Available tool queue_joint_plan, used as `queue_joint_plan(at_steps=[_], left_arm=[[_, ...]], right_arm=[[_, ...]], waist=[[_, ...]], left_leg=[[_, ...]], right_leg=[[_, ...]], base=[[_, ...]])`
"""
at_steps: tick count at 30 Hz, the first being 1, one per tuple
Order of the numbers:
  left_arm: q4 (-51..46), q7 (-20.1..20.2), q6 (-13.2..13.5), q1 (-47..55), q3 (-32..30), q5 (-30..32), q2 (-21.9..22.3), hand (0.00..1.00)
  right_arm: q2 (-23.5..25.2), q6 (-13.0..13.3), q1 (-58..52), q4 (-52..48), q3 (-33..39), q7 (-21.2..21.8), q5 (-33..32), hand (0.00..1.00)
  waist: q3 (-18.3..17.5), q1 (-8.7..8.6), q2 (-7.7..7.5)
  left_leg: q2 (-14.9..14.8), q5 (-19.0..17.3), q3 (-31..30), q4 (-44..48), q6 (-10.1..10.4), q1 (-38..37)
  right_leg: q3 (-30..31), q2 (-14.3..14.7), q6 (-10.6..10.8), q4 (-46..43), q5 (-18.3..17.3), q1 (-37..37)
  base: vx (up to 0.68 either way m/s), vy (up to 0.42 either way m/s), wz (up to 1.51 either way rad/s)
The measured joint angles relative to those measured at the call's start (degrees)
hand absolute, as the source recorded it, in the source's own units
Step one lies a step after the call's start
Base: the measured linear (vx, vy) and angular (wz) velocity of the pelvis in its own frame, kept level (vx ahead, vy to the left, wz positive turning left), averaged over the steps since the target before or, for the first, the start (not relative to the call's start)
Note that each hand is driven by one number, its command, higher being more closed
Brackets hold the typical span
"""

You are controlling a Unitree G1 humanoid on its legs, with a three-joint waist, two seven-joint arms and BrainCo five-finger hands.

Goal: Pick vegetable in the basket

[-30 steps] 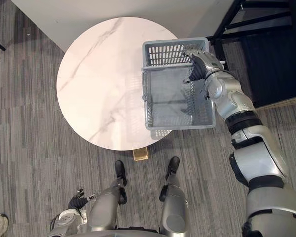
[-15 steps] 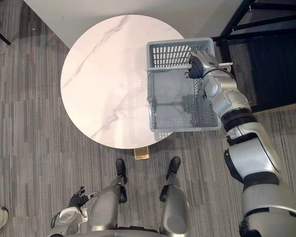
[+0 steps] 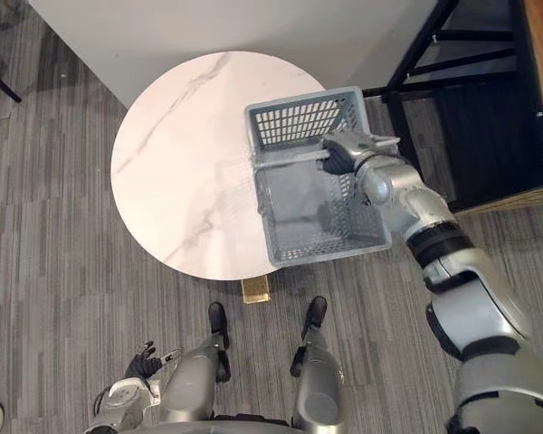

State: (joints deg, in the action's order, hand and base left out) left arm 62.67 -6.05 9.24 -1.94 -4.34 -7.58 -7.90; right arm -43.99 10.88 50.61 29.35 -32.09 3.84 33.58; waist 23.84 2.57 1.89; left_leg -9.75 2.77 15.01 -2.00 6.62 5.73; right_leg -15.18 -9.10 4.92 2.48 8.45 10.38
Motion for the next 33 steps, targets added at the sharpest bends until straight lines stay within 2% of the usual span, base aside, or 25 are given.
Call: queue_joint_plan(at_steps=[1, 4, 6, 9, 17, 24, 28, 30, 32, 33], left_arm=[[0.1, 0.2, -0.1, 0.0, -0.7, 0.2, -0.2, 0.00], [0.1, 0.4, -0.8, 0.1, -1.8, 2.0, -0.6, 0.00], [0.2, 1.3, -1.0, 0.8, -2.3, 2.5, -1.1, 0.00], [0.2, 1.9, -1.1, 2.0, -2.9, 4.1, -1.4, 0.00], [1.2, 2.4, -1.5, 5.5, -4.7, 6.6, -1.0, 0.00], [1.3, 2.5, -2.3, 9.5, -6.8, 6.6, 0.1, 0.00], [1.1, 2.7, -2.3, 9.5, -7.1, 6.7, 0.0, 0.00], [0.9, 2.9, -2.2, 9.1, -6.6, 6.7, -0.2, 0.00], [0.6, 3.1, -2.3, 7.7, -4.8, 8.2, -1.6, 0.00], [-0.1, 3.1, -2.1, 7.7, -4.4, 8.8, -2.0, 0.00]], right_arm=[[-0.7, 0.6, -1.9, -3.4, 0.0, 0.5, -0.3, 1.00], [-2.9, 2.2, -6.7, -9.4, 0.0, 1.1, -1.2, 1.00], [-4.5, 2.6, -11.1, -13.8, 0.0, 2.7, -3.2, 1.00], [-6.6, 4.1, -15.6, -18.7, 0.0, 4.3, -5.1, 1.00], [-9.3, 6.4, -24.4, -24.3, 0.3, 7.2, -7.4, 1.00], [-9.3, 6.7, -31.9, -24.1, 0.3, 7.3, -7.6, 1.00], [-9.2, 6.8, -35.7, -23.9, 3.7, 7.3, -7.5, 1.00], [-9.1, 6.8, -37.9, -24.0, 6.5, 7.3, -7.4, 1.00], [-9.0, 6.5, -37.7, -24.7, 9.4, 7.0, -6.5, 1.00], [-9.0, 5.9, -37.1, -25.0, 9.4, 7.0, -6.3, 1.00]], waist=[[-0.3, -0.77, -0.56], [-1.5, -1.07, -2.00], [-4.0, -1.19, -3.53], [-6.4, -1.62, -4.61], [-10.8, -1.95, -4.71], [-13.3, -2.09, -4.68], [-13.2, -2.19, -4.67], [-13.2, -2.50, -4.83], [-13.2, -2.74, -4.86], [-12.9, -2.85, -5.56]], left_leg=[[0.0, 0.0, 0.0, 0.0, 0.0, -0.2], [-0.1, 0.0, 0.4, -0.4, 0.0, -1.6], [-0.1, 0.0, 0.7, -1.0, 0.0, -2.2], [0.0, 0.0, 0.8, -1.6, 0.0, -3.4], [0.0, 0.0, 1.2, -2.3, 0.2, -5.4], [-0.1, -0.9, 1.7, -1.7, 1.1, -7.7], [-1.4, -5.5, 2.1, 6.7, 1.0, -5.6], [-1.8, -7.4, 2.6, 10.6, 0.8, -4.0], [-3.2, -11.9, 5.0, 20.3, -0.1, 3.0], [-3.7, -13.7, 6.3, 24.3, -0.7, 5.3]], right_leg=[[0.0, 0.0, 0.0, 0.0, 0.0, -0.2], [0.4, 0.2, 0.2, 0.6, 0.1, -1.4], [0.9, 0.5, 0.3, 1.2, 0.2, -1.8], [1.0, 0.5, 0.4, 1.6, 0.2, -2.8], [1.3, 0.6, 0.5, 2.0, 0.2, -4.4], [2.0, 0.6, 0.7, 2.3, 0.0, -6.7], [3.7, 0.2, 1.3, -3.7, -3.0, -4.9], [5.0, -0.2, 1.1, -6.3, -3.1, -3.1], [8.5, -0.2, 2.3, -7.7, -2.3, 2.3], [10.2, -0.1, 3.1, -7.7, -1.7, 4.3]], base=[[0.00, 0.001, -0.05], [0.01, -0.002, -0.07], [0.02, -0.003, -0.08], [0.03, -0.004, -0.02], [0.00, -0.001, -0.01], [0.00, -0.004, -0.05], [-0.04, 0.002, -0.15], [-0.05, 0.043, -0.26], [-0.15, 0.102, -0.66], [-0.17, 0.096, -0.72]])
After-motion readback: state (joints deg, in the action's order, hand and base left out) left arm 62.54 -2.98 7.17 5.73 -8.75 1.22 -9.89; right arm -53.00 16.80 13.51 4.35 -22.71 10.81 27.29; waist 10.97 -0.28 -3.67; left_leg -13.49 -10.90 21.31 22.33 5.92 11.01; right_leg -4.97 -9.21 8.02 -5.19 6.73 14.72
